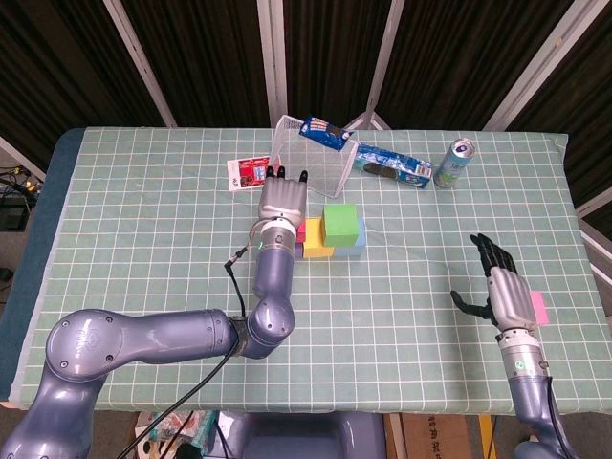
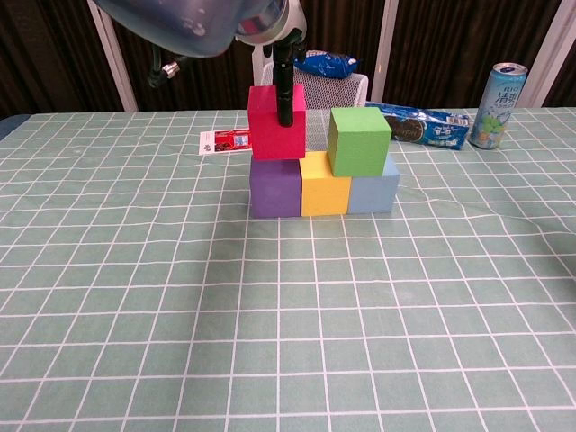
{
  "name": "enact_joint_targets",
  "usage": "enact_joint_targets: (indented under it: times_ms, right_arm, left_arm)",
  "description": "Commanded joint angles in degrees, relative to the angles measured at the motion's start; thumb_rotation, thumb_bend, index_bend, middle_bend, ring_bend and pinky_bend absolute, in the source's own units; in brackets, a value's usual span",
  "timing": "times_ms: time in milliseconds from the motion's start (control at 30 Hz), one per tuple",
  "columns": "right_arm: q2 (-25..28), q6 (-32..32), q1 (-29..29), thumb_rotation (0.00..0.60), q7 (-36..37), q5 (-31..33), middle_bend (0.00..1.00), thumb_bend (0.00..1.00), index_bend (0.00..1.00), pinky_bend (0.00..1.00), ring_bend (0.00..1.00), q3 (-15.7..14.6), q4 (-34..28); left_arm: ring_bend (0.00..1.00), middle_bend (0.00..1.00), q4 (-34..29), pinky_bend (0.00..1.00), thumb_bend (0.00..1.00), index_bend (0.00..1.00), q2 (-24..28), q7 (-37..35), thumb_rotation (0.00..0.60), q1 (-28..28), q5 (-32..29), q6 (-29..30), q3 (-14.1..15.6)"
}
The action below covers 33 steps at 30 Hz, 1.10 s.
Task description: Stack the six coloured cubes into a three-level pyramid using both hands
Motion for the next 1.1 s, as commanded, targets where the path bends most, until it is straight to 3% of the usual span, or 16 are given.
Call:
enact_joint_targets:
  times_ms: [33,567,1100]
  right_arm:
    - [-0.04,-0.15,0.04,0.6,0.03,0.07,0.0,0.32,0.0,0.0,0.0,-0.02,0.2]
    - [-0.34,-1.44,0.23,0.6,0.99,0.81,0.0,0.32,0.0,0.0,0.0,0.05,1.37]
    - [-0.17,-2.05,0.2,0.6,1.74,0.54,0.0,0.32,0.0,0.0,0.0,-0.13,1.03]
  left_arm:
    - [0.05,0.44,1.79,0.05,0.25,0.01,-1.15,0.21,0.6,-0.07,-0.13,-0.76,-0.97]
    - [0.05,0.41,9.68,0.05,0.25,0.0,-6.14,5.3,0.6,-2.25,-1.26,-3.03,-4.17]
    - [0.05,0.4,12.51,0.05,0.25,0.0,-7.94,6.69,0.6,-1.87,-0.3,-3.69,-6.8]
